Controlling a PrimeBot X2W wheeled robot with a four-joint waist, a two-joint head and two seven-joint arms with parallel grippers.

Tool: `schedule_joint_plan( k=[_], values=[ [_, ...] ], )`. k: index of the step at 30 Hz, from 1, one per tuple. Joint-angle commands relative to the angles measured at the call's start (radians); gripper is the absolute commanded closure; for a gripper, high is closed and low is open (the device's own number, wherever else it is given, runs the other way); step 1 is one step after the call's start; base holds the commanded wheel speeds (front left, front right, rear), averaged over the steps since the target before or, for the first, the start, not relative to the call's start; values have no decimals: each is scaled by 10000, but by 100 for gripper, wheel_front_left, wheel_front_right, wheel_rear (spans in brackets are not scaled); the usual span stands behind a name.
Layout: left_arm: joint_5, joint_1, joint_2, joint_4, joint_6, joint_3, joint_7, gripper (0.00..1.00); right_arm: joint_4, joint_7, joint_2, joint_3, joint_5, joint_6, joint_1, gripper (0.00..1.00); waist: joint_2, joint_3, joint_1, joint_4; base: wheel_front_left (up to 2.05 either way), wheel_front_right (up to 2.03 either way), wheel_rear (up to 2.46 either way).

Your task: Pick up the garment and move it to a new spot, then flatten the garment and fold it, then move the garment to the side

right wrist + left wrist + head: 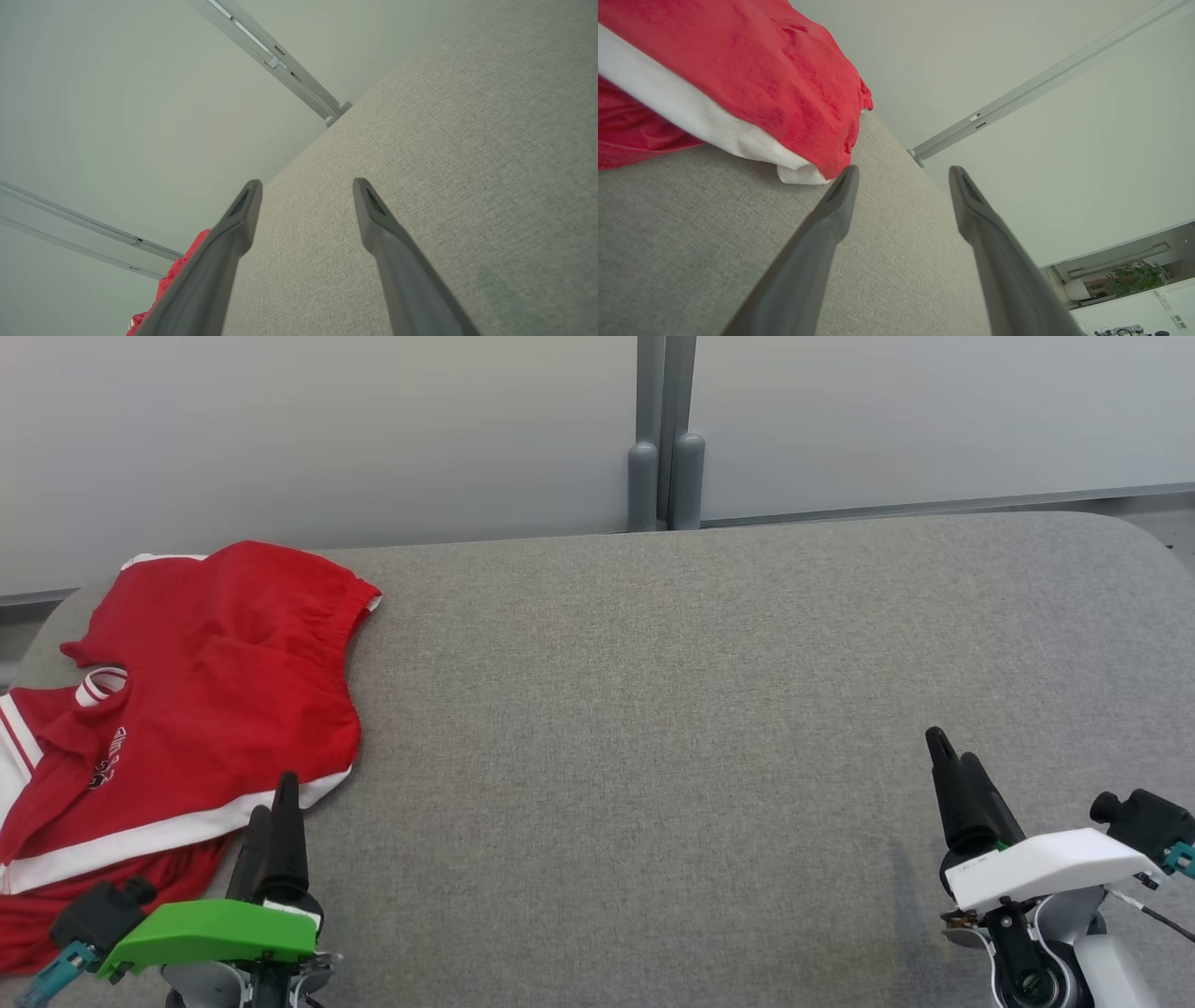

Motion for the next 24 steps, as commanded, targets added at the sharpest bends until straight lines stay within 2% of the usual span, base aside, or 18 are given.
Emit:
schedule_joint_plan(
  k=[1, 12, 24],
  values=[
    [422, -33, 130, -160, 18, -12, -90, 0, -158, -119, -94, 71, -408, 20, -71, 0, 34, -3, 0, 4, 0, 0, 0],
    [2372, 198, 341, -232, -67, -176, -442, 0, -135, -534, -118, 336, -2181, 22, 128, 0, 44, -36, 0, 17, 0, 0, 0],
    [4027, 420, 663, -290, -110, -374, -780, 0, -42, -932, -200, 492, -3778, 24, 235, 0, 56, -20, 0, -28, 0, 0, 0]
  ],
)
